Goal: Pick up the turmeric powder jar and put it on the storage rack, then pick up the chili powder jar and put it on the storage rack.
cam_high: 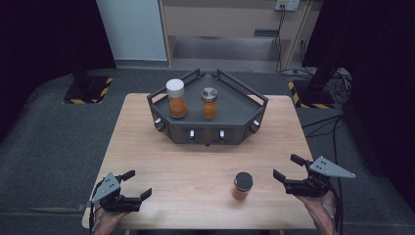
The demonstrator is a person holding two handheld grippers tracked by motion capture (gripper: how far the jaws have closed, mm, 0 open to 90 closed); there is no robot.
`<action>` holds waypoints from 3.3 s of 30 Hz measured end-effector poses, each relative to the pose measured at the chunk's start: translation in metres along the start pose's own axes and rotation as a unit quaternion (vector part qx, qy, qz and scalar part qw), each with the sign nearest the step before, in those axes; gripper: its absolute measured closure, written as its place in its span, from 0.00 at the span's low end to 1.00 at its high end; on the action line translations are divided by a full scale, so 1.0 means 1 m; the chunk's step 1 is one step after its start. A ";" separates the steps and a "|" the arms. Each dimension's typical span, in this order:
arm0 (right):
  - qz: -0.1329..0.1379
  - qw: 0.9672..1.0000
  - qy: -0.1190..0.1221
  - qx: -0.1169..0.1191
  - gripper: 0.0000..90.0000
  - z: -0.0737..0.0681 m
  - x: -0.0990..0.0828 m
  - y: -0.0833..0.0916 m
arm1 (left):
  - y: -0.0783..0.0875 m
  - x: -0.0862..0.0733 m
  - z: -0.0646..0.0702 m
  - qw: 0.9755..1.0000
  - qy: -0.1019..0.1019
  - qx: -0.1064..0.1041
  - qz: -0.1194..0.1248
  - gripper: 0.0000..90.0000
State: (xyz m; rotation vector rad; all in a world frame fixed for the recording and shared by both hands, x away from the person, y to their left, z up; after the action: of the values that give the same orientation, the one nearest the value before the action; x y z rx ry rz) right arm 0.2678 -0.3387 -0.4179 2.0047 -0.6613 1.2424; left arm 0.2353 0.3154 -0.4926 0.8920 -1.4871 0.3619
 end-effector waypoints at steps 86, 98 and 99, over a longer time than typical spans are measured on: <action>-0.012 1.000 -0.009 -0.005 0.10 0.006 -0.038 0.012 | -0.001 0.002 0.002 1.000 -0.009 -0.005 -0.002 0.05; -0.014 1.000 0.000 -0.003 0.10 0.001 -0.028 0.014 | -0.001 0.002 0.002 1.000 -0.009 -0.004 -0.004 0.05; -0.013 1.000 0.000 -0.002 0.10 0.001 -0.027 0.014 | -0.001 0.002 0.002 1.000 -0.009 -0.004 -0.004 0.05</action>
State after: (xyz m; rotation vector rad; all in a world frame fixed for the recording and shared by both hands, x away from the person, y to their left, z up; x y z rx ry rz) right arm 0.2467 -0.3465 -0.4390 2.0040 -0.6345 1.2247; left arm 0.2348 0.3132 -0.4916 0.8962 -1.4997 0.3430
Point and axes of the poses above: each handheld gripper's, and its own axes: y roughly backward along the jaws, x roughly out of its top, z roughly to its right, the point moved 8 cm from there along -y, roughly forward along the jaws, and after that the axes turned 14 degrees about -y, right-handed, at the moved point
